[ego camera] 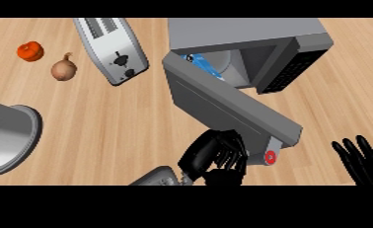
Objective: Pick up the milk, place it into the microwave and close the microwave
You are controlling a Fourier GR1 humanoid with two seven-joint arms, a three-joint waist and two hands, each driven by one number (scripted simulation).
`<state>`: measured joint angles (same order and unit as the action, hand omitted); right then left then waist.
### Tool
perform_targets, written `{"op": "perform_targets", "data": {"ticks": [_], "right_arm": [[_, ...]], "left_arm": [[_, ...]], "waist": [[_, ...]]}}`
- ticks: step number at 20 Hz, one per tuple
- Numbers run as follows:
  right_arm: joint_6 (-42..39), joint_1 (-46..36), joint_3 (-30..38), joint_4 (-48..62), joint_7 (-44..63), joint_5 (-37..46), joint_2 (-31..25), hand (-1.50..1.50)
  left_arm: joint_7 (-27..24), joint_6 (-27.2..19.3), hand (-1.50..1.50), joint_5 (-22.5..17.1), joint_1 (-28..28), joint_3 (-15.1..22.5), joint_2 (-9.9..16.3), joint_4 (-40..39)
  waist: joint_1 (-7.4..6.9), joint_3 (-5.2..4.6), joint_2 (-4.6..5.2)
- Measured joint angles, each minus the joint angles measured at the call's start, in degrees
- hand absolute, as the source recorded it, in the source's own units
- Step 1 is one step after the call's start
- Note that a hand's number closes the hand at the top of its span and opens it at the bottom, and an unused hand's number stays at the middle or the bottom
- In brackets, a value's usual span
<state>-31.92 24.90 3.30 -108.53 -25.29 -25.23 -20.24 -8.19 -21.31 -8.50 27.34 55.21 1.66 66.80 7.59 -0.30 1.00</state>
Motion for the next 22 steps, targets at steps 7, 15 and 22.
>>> {"op": "perform_targets", "data": {"ticks": [7,15,22], "right_arm": [[1.0,0.1,-0.8,-5.7,5.0,-3.4,-1.5,-1.50],[2.9,0.3,-0.7,-10.0,9.3,-6.7,-2.7,-1.50],[4.4,-0.3,-0.4,-12.9,12.9,-9.6,-4.1,-1.50]], "left_arm": [[-1.3,-8.6,1.50,-7.3,7.2,0.7,-1.0,-1.4],[-3.0,-13.0,1.50,-14.9,16.5,-1.9,-1.6,-7.9],[-5.1,-13.4,1.50,-21.8,22.5,-4.3,-1.7,-13.7]], "waist": [[1.73,-0.06,0.43],[3.66,0.02,1.19],[4.82,0.05,1.91]]}}
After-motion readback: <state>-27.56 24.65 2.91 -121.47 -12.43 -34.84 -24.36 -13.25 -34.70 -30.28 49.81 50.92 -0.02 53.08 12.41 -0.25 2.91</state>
